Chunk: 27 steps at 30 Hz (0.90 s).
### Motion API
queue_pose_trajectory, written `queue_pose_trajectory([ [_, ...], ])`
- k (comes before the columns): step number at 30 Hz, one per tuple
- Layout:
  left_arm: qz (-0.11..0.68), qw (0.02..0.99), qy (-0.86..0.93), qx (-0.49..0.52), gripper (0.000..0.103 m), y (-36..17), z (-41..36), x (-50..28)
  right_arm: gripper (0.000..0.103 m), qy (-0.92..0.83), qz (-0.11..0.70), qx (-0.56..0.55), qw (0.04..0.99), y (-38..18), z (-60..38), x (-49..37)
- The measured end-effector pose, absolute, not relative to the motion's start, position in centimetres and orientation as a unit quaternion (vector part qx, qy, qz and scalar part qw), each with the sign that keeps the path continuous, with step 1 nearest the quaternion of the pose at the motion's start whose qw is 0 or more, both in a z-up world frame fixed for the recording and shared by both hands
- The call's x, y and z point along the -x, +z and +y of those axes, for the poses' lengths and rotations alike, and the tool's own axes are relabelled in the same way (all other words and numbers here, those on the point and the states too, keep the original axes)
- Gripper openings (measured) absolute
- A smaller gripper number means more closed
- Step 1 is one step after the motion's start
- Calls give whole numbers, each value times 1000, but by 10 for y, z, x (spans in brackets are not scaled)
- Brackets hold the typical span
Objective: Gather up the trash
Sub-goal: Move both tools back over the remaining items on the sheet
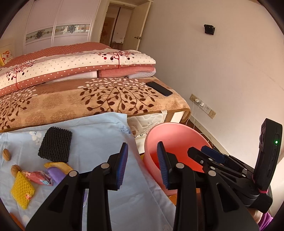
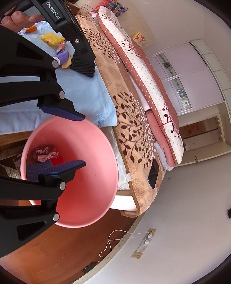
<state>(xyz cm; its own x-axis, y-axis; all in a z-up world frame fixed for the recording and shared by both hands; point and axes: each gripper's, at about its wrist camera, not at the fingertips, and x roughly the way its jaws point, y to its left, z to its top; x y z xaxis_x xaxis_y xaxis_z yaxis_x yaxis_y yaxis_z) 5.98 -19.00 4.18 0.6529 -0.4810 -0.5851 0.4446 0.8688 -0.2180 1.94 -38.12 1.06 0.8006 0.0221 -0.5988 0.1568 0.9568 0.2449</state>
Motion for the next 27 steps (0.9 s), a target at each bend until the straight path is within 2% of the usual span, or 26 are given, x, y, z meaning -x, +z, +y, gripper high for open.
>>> queue_pose_trajectory([
  [20,372,923,-93,40,34,8,-31,-54,46,82,357,-92,926,-4,-277,-45],
  [23,382,920,-77,35,34,0,-7,-54,51,99,363,-79,923,-7,-261,-48],
  [27,398,915,-57,28,34,-12,20,-55,52,118,373,-62,918,-11,-239,-54],
])
